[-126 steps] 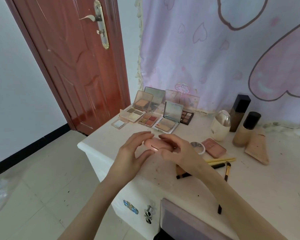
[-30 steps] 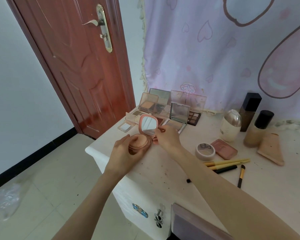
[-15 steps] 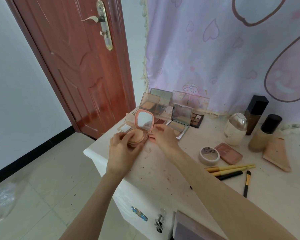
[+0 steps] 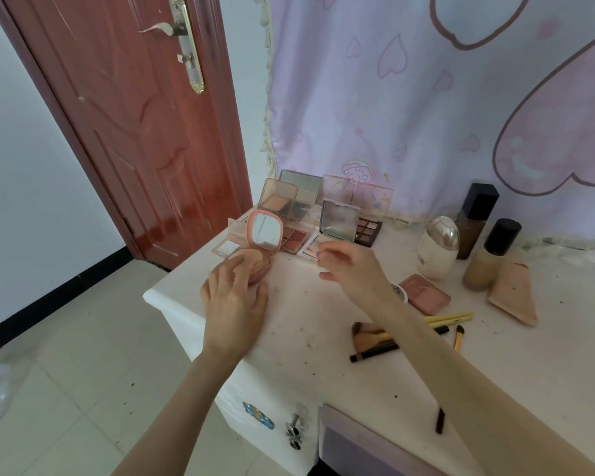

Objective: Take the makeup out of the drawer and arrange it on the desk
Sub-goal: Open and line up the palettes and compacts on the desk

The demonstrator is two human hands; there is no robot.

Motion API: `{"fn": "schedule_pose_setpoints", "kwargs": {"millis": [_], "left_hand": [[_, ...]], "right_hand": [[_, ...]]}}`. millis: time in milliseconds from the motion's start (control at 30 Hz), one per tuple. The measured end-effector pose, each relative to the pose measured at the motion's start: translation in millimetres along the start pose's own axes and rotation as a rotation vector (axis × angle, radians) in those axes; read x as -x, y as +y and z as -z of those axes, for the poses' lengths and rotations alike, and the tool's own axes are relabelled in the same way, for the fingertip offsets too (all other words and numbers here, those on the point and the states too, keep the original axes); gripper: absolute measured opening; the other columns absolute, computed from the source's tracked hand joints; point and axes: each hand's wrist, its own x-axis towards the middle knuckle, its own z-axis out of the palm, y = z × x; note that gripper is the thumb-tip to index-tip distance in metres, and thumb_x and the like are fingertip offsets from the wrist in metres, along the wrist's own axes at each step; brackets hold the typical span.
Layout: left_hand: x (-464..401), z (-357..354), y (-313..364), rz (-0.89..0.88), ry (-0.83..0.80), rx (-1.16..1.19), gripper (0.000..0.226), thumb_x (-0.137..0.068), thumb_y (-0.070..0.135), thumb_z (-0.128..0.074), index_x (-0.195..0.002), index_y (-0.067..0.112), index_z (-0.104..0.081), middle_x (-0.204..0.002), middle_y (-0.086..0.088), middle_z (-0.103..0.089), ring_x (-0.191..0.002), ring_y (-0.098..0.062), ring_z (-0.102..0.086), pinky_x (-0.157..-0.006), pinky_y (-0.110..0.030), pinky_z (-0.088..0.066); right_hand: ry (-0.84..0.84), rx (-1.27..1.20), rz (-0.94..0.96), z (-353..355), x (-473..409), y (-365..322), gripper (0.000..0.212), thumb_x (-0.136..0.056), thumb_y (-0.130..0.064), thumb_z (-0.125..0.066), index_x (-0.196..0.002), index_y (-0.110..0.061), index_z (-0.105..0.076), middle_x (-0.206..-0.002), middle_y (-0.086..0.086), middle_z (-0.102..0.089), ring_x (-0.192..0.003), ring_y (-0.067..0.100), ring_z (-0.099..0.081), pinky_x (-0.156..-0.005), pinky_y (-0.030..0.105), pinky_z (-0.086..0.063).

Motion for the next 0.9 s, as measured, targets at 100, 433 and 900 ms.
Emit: {"fn": "schedule_pose_setpoints", "kwargs": {"millis": [100, 433, 900], "left_hand": [[11.8, -6.1, 20.9, -0.188, -0.033, 0.063, 0.03, -0.081, 0.004, -0.066, -0.11, 0.009, -0.065, -0.115, -0.011, -0.061, -0.109, -0.033, -0.055, -0.092, -0.04, -0.036], [4.9, -45.2, 64.6, -0.404, -0.37, 0.02, 0.035, -0.095, 0.032, -0.043, -0.13, 0.03, -0.049, -0.136, 0.009, -0.042, -0.129, -0.01, -0.031, -0.102, -0.023, -0.017], [9.9, -25.0, 74.1, -0.388, -0.277, 0.45, 0.04, -0.09, 0.019, -0.057, -0.128, 0.026, -0.048, -0.118, 0.009, -0.049, -0.105, -0.001, -0.047, -0.091, -0.012, -0.038]], "right_hand": [[0.106, 0.38, 0.149, 41.1, 14.2, 2.7, 0.019, -0.088, -0.02, -0.059, -0.105, -0.021, -0.068, -0.095, -0.011, -0.06, -0.087, 0.005, -0.056, -0.077, 0.009, -0.04], [-0.151, 0.903, 0.087, 89.5, 40.7, 18.4, 0.052, -0.085, -0.04, -0.06, -0.133, -0.024, -0.047, -0.132, -0.001, -0.045, -0.118, 0.018, -0.034, -0.099, 0.028, -0.028], [-0.02, 0.106, 0.055, 81.1, 43.2, 20.2, 0.038, -0.069, -0.055, -0.057, -0.105, -0.045, -0.058, -0.105, -0.014, -0.063, -0.097, 0.009, -0.064, -0.096, 0.04, -0.048]]}}
